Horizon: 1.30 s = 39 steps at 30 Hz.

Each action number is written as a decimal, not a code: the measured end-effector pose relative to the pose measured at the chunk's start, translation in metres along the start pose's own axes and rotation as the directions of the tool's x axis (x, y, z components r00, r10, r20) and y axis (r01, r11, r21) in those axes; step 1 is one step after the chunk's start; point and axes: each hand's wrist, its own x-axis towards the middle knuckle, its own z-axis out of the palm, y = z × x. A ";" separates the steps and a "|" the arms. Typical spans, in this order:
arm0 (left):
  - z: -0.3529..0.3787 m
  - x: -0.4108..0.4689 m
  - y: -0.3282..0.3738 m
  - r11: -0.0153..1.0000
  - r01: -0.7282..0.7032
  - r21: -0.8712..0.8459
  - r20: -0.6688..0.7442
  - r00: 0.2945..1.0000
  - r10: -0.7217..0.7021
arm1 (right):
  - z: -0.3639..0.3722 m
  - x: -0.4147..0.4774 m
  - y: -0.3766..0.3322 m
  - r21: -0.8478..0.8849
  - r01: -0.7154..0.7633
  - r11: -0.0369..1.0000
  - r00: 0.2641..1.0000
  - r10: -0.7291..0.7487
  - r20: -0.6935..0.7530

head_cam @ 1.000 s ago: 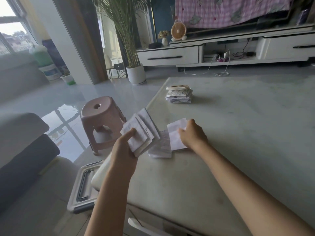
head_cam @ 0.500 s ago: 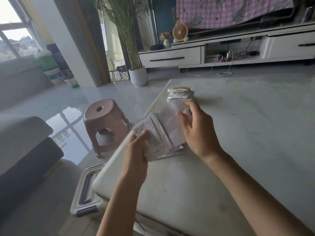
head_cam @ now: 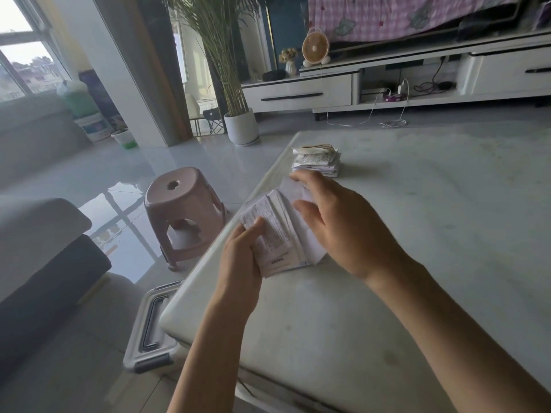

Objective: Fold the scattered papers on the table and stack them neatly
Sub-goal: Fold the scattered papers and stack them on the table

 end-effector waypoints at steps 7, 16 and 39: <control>0.010 -0.004 -0.009 0.997 -0.074 -0.025 -0.041 0.996 0.073 | 0.033 -0.009 -0.029 -0.032 -0.292 0.956 0.921 0.272 -0.279; -0.042 0.017 0.011 0.970 -0.178 -0.164 -0.366 0.925 0.108 | 0.038 -0.001 0.020 0.312 -0.526 0.791 0.800 0.585 -0.132; -0.020 0.013 0.000 0.992 -0.051 0.115 -0.069 0.996 0.059 | 0.034 0.000 0.013 0.452 -0.636 0.626 0.772 0.524 0.360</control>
